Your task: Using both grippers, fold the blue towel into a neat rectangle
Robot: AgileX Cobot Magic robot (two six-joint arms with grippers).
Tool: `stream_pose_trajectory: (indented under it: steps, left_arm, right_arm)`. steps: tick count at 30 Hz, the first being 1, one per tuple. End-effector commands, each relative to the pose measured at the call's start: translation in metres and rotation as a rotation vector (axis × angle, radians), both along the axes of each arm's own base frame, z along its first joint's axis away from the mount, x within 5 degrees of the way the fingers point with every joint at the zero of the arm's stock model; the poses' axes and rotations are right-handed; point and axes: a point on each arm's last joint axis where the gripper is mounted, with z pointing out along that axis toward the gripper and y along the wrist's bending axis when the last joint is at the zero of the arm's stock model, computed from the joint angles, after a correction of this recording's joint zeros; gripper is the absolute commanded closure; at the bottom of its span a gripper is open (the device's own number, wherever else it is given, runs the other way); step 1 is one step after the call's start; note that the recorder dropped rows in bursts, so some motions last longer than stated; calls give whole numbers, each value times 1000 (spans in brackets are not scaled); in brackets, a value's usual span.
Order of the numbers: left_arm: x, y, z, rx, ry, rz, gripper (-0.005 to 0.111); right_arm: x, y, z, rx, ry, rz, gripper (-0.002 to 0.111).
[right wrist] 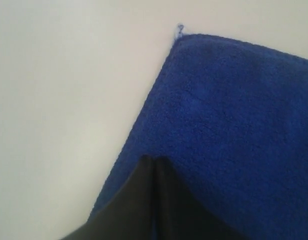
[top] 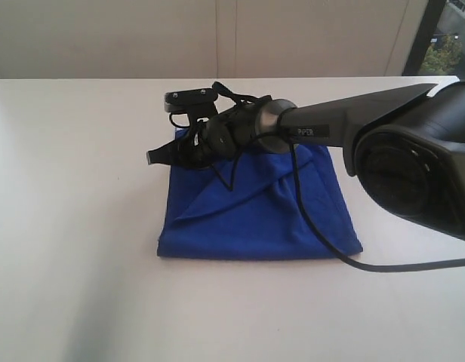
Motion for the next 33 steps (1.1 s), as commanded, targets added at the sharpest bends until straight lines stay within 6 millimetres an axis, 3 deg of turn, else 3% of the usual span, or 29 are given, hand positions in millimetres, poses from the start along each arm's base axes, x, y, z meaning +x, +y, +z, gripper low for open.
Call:
stream_pose_trajectory:
  steps: [1,4,7,10,13,14,17,24,29,33]
  left_arm:
    - [-1,0,-2,-9,4,-1,107]
    - [-1,0,-2,-9,4,-1,107]
    - [-1,0,-2,-9,4,-1,107]
    - [-1,0,-2,-9,4,-1,107]
    - [-1,0,-2,-9,4,-1,107]
    - [-1,0,-2,-9,4,-1,107]
    - [-1,0,-2,-9,4,-1,107]
    - [-1,0,-2,-9,4,-1,107]
    - [-1,0,-2,-9,4,-1,107]
    - [-1,0,-2,-9,4,-1,107]
  right_arm:
    - [2,-3,24,33,-23,-18,108]
    - [-6,-9,56,-2,11,-18,108]
    - [-18,-22,87,-155,30,64,108]
    - [-26,-40,110,-271,51,113,108]
    - [-25,-67,121,-335,82,90,108]
    - [-24,-76,121,-342,95,74,108]
    - [-22,-138,106,-366,161,-26,108]
    - [-31,-224,80,-240,132,-232,108]
    - [-24,-229,48,-188,63,-249,108]
    - [-17,-224,46,-149,-17,-264,108]
